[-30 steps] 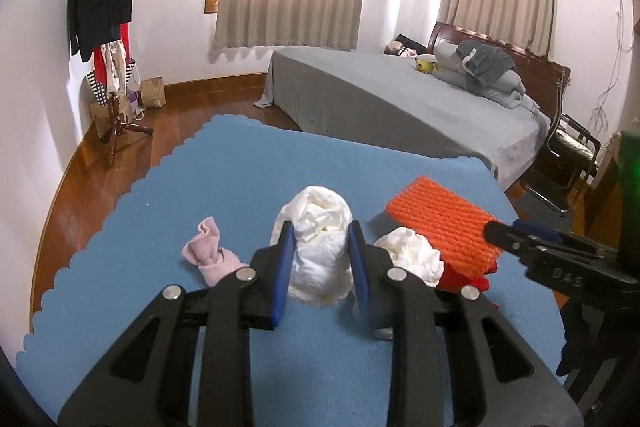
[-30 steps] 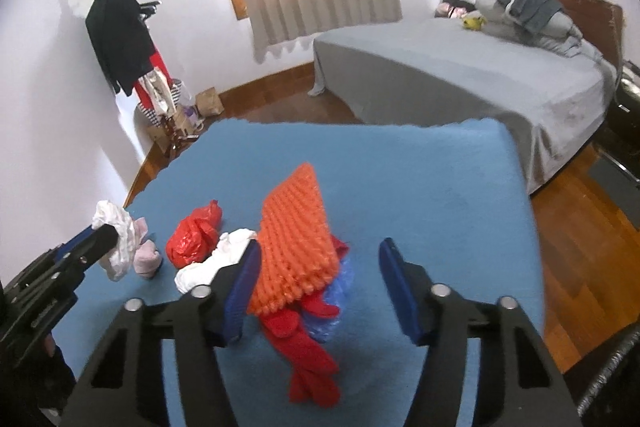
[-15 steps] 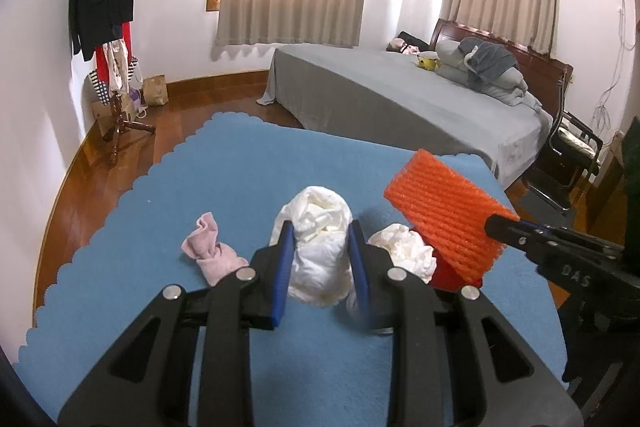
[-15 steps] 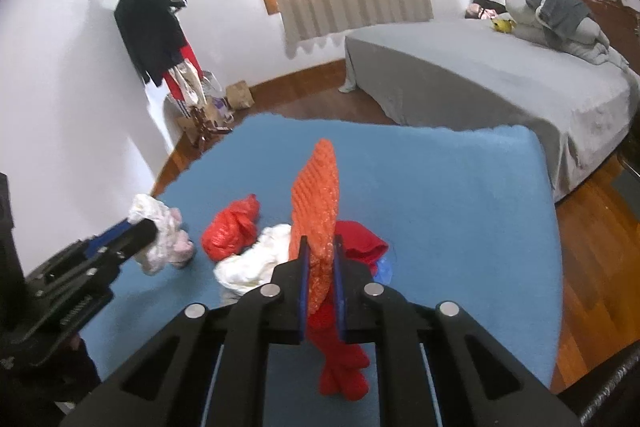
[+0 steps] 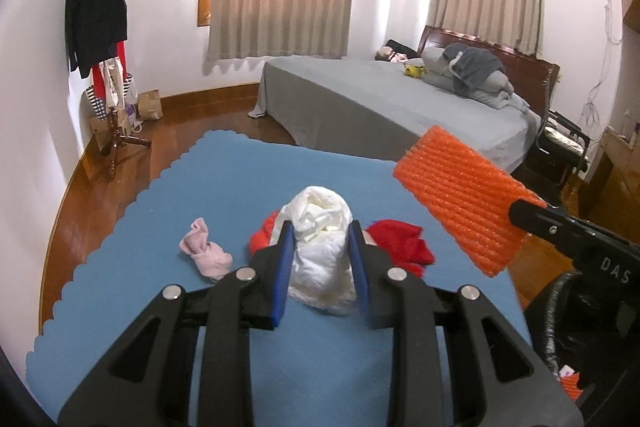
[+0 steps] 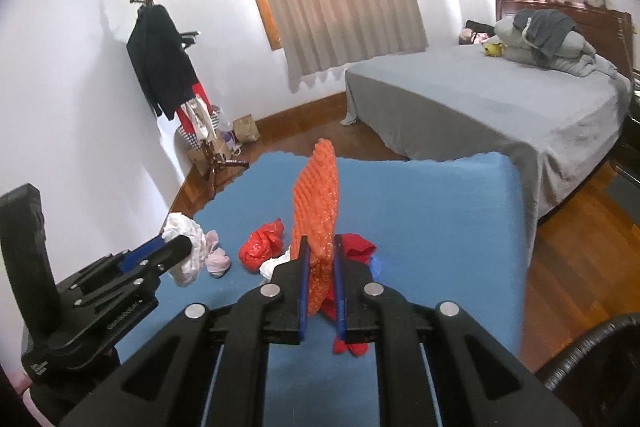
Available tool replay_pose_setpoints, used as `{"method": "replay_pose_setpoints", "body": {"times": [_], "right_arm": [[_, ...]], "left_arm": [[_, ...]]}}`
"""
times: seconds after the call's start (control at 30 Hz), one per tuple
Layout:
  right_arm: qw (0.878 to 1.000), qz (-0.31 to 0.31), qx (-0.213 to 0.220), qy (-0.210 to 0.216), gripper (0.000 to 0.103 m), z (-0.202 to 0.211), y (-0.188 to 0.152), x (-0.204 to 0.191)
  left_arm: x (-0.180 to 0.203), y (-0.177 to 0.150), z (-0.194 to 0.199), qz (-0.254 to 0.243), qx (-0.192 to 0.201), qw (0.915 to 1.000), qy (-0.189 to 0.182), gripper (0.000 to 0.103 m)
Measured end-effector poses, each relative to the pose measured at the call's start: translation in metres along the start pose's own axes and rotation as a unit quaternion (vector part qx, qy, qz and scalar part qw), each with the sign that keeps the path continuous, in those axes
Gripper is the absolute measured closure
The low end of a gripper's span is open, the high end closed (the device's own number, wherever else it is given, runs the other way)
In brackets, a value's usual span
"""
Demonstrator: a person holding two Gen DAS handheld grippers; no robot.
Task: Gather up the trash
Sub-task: 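Carry the white bag ball and orange sleeve in both grippers toward the bin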
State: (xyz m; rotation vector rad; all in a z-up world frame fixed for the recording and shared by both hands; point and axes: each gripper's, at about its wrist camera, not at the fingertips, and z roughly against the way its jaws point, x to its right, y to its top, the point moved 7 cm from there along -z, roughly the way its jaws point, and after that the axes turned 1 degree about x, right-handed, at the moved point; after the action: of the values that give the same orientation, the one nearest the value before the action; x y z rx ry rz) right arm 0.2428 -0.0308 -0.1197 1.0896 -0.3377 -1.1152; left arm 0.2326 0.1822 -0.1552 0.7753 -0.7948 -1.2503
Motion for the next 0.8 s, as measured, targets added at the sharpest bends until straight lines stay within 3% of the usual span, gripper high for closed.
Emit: {"method": "replay_pose_setpoints", "body": {"times": [0.3, 0.8], "right_arm": [[0.999, -0.022, 0.017, -0.038, 0.093, 0.067, -0.012, 0.028], [0.986, -0.065, 0.024, -0.150, 0.093, 0.174, -0.060, 0.112]], "left_arm": [[0.048, -0.010, 0.030, -0.012, -0.007, 0.9991, -0.040, 0.077], [0.160, -0.036, 0.067, -0.070, -0.019, 0.9887, -0.131, 0.076]]}}
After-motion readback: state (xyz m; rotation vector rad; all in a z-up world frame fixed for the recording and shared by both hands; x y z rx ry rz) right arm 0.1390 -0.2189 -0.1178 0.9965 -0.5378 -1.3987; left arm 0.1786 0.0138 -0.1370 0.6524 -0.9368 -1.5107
